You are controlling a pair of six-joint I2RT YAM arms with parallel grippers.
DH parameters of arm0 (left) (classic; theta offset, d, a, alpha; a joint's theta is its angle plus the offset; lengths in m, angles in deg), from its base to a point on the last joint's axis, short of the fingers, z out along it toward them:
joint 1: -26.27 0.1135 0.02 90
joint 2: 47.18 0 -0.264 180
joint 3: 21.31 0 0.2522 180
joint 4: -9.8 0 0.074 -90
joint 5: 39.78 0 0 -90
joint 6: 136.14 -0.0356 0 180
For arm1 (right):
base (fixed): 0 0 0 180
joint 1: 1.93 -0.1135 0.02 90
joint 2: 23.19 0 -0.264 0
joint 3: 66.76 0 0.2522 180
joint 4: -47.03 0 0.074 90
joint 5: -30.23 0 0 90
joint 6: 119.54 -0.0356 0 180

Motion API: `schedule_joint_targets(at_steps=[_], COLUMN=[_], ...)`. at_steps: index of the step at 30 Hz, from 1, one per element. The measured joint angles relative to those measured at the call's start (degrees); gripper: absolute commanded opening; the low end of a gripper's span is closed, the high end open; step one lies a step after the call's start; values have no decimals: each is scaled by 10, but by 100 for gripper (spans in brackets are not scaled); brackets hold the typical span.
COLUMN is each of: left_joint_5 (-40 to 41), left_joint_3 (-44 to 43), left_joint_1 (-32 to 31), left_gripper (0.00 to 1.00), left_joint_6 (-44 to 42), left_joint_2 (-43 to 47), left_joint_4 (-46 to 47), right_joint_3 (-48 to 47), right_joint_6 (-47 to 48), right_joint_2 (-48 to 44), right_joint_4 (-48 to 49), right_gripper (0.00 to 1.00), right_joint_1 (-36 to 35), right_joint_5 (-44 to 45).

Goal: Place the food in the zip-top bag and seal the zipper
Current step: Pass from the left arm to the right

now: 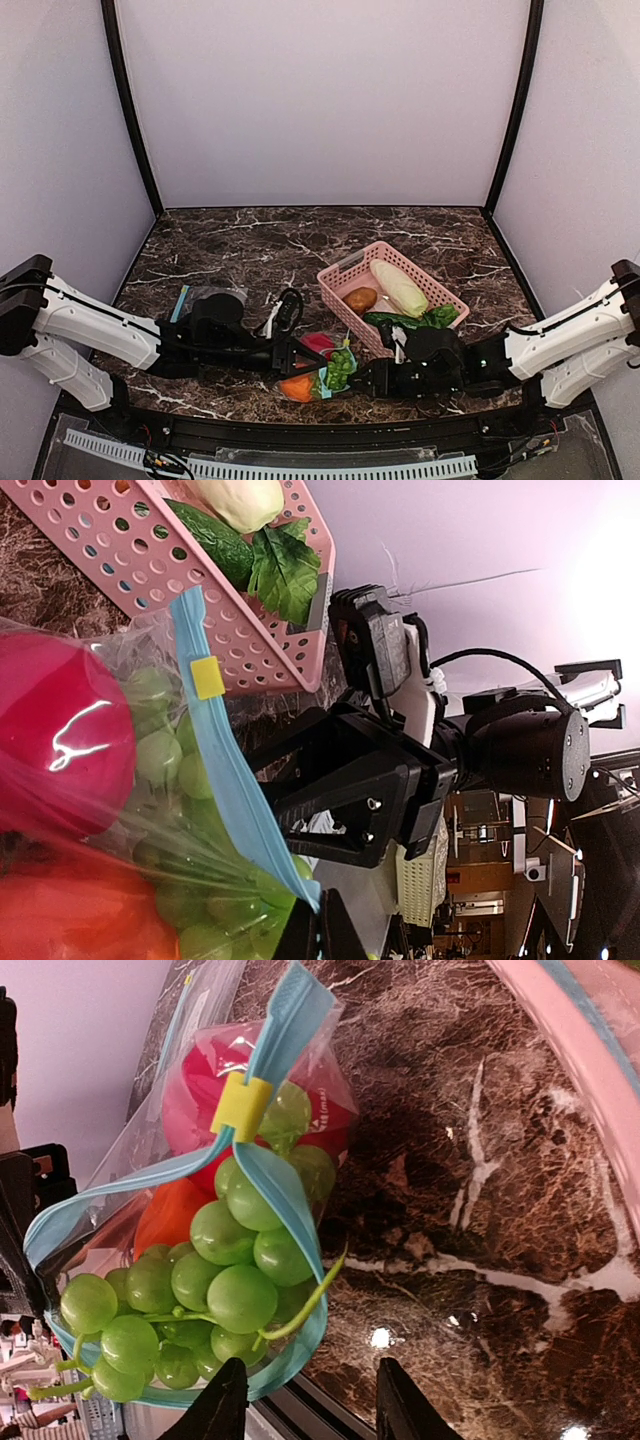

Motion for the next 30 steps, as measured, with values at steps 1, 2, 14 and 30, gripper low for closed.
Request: schedule_joint_targets(at_steps=[1,2,14,30], left_joint_5=[0,0,2,22], left_joint_3=[0,0,2,-56], left_joint_1=[0,0,0,0], left_gripper=[1,1,1,50], left_joint_6=[0,0,-1,-86], left_joint_2=[0,1,8,39], left_joint_4=[-1,-1,-8,-196], right_joint_3=[-2,-3,-6,-59], right_joint_6=[1,1,-33,-48], right_joint_2=[3,5,30,12], right_joint_4=[3,8,73,-30], right_gripper=[39,37,19,0], right_joint_1=[1,1,14,16], right_joint_5=[-4,-9,-68,-52])
